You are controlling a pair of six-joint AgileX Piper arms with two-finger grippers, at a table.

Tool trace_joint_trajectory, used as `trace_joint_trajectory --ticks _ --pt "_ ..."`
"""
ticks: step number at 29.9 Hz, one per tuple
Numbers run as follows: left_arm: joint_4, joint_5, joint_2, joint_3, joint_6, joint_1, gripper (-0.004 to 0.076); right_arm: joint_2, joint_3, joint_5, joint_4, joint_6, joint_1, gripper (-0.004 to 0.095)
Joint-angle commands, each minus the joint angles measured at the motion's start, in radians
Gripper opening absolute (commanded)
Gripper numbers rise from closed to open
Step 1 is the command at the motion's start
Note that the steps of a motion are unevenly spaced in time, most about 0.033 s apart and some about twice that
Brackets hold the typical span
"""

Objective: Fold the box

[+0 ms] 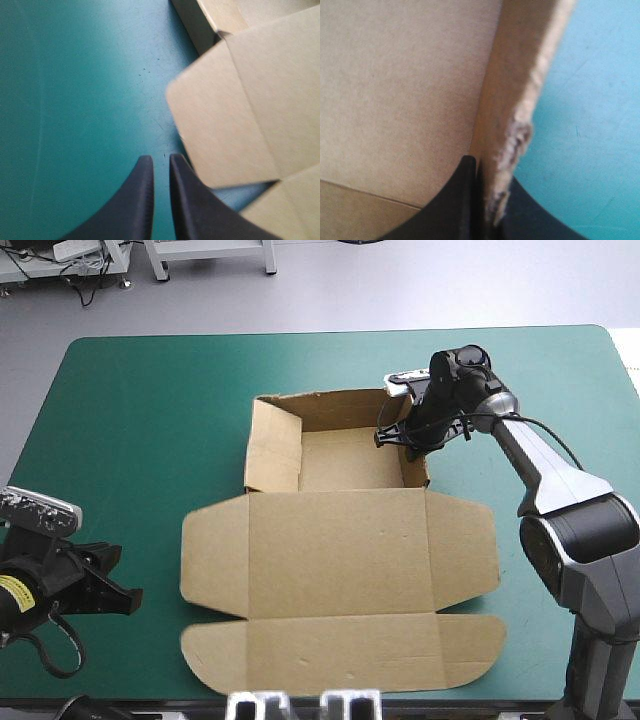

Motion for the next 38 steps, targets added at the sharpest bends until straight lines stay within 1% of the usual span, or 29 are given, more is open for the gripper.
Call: trace_joint_trajectory --ticks 1,5,7,9,11,13,19,22,25,28,29,31,34,38 --pt "0.014 -0.01 0.003 -0.023 -0.001 -0.007 0.0079 -0.063 -0.053 0.023 -0.072 -0.036 -0.003 -0.0019" --pt "0.033 -0.01 0.003 -0.023 -0.001 -0.007 0.0079 -0.096 -0.088 0.03 -0.232 -0.036 -0.009 -0.0019" --pt "0.033 -0.011 0.003 -0.023 -0.001 -0.007 0.0079 -0.122 -0.098 0.03 -0.284 -0.036 -0.039 -0.0019" --pt "0.035 -0.011 0.005 -0.023 -0.001 -0.007 0.0079 -0.145 -0.098 0.03 -0.299 -0.042 -0.091 -0.0019" --pt "0.044 -0.011 0.005 -0.023 -0.001 -0.007 0.0079 -0.168 -0.098 0.03 -0.297 -0.057 -0.169 -0.0019" --pt "0.053 -0.011 0.005 -0.023 -0.001 -0.007 0.0079 -0.184 -0.098 0.03 -0.282 -0.076 -0.26 -0.0019" --pt "0.055 -0.013 0.005 -0.023 -0.003 -0.007 0.0079 -0.193 -0.098 0.03 -0.175 -0.148 -0.532 -0.0019" --pt "0.055 -0.016 0.005 -0.023 -0.005 -0.007 0.0079 -0.173 -0.098 0.03 -0.118 -0.187 -0.648 -0.0019" --pt "0.055 -0.022 0.005 -0.023 -0.005 -0.007 0.0079 -0.138 -0.098 0.029 -0.031 -0.24 -0.719 -0.0019" --pt "0.055 -0.022 0.005 -0.023 -0.005 -0.007 0.0079 -0.098 -0.098 0.019 -0.011 -0.293 -0.738 -0.0011" --pt "0.055 -0.022 0.005 -0.023 -0.005 -0.007 0.0079 -0.087 -0.098 0.016 -0.011 -0.316 -0.738 0.0006" --pt "0.055 -0.022 0.005 -0.023 -0.005 -0.007 0.0079 -0.068 -0.098 0.005 -0.011 -0.33 -0.738 0.0073" --pt "0.065 -0.024 0.005 -0.023 -0.005 -0.007 0.0079 -0.045 -0.098 -0.01 -0.03 -0.33 -0.738 0.0221" --pt "0.089 -0.024 0.005 -0.023 -0.005 -0.007 0.0079 -0.04 -0.098 -0.031 -0.083 -0.283 -0.738 0.0407"
